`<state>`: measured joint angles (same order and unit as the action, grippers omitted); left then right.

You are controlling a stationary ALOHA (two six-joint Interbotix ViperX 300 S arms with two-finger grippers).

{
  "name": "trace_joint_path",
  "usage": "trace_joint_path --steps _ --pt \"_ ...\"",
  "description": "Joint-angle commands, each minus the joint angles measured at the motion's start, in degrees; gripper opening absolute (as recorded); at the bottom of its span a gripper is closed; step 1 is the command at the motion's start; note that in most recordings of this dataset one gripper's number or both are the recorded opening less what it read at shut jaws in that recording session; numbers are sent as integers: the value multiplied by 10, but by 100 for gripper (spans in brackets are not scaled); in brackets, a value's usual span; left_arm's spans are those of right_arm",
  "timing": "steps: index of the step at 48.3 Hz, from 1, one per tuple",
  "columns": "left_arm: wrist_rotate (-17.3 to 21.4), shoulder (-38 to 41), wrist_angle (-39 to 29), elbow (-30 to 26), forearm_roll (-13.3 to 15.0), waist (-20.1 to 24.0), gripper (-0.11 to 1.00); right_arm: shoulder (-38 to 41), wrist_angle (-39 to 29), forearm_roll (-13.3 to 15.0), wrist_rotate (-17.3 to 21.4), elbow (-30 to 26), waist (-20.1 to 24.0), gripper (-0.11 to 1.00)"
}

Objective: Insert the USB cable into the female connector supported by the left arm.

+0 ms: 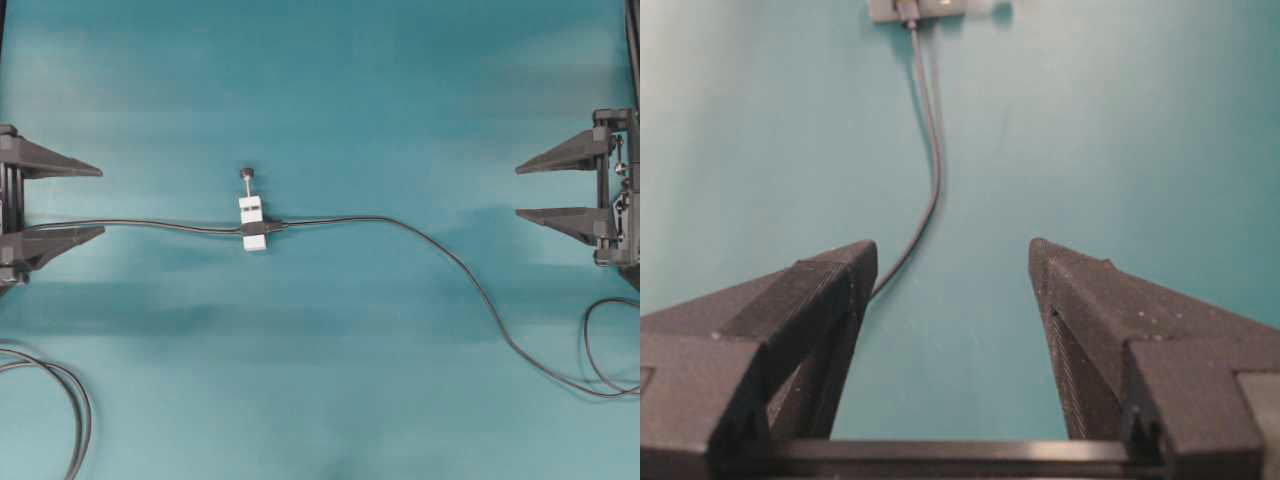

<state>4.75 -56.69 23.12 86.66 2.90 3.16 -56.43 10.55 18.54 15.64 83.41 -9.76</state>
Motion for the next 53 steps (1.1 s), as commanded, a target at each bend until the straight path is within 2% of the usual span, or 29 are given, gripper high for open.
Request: trace_joint_path --steps 1,22,45,53 --pt "-3 4 -10 -5 0 0 92 2 -2 2 1 -8 -1 67" --pt "-4 4 -20 13 -1 -1 92 1 -39 2 1 12 -1 67" --pt "1 3 -65 25 -1 -2 92 -3 -39 2 5 13 1 67" --pt "10 -4 -64 27 -13 -4 92 -3 -39 2 12 16 16 67"
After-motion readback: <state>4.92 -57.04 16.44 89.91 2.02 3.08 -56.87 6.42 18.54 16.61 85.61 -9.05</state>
